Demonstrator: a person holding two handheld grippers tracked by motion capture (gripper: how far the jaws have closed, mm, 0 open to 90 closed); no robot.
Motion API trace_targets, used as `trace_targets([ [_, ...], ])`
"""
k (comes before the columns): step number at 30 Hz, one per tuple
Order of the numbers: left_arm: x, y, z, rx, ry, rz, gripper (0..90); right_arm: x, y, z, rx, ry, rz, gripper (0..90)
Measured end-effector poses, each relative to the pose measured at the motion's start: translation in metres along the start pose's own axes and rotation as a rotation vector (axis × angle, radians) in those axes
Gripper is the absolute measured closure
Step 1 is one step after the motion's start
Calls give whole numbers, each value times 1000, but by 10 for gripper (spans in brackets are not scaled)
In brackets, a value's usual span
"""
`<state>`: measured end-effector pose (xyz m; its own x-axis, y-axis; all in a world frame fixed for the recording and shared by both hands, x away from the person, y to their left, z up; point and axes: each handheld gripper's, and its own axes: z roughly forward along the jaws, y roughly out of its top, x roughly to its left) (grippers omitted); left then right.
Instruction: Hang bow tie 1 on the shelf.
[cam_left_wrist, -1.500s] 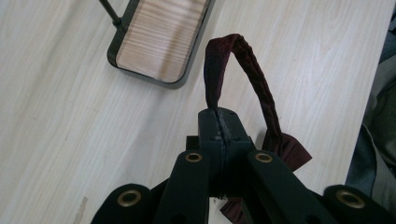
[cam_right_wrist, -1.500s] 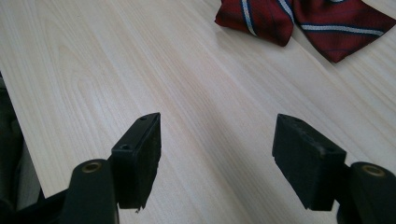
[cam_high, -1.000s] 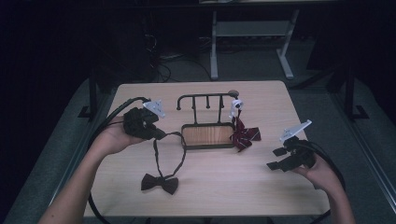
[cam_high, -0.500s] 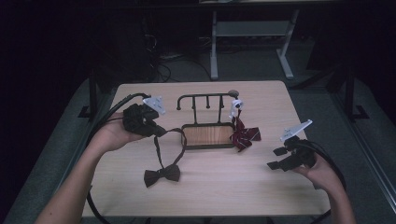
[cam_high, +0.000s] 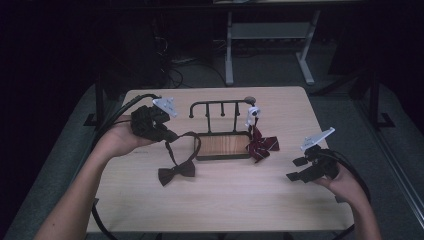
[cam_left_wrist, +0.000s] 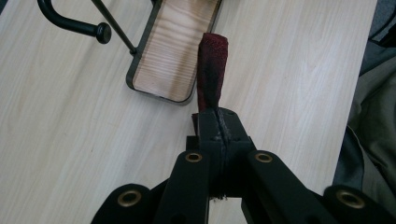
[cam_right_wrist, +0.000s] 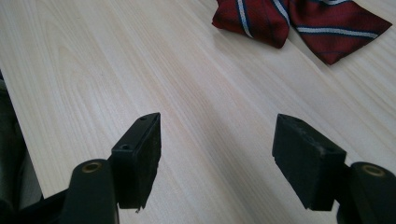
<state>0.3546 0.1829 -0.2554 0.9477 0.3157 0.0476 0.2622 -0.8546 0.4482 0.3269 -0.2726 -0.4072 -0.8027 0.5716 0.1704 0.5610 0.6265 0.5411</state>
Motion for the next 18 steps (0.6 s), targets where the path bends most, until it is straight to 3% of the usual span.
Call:
trace_targets([
  [18, 13, 8, -10, 12, -1, -11, 899, 0, 2, 2, 6, 5, -4, 326],
])
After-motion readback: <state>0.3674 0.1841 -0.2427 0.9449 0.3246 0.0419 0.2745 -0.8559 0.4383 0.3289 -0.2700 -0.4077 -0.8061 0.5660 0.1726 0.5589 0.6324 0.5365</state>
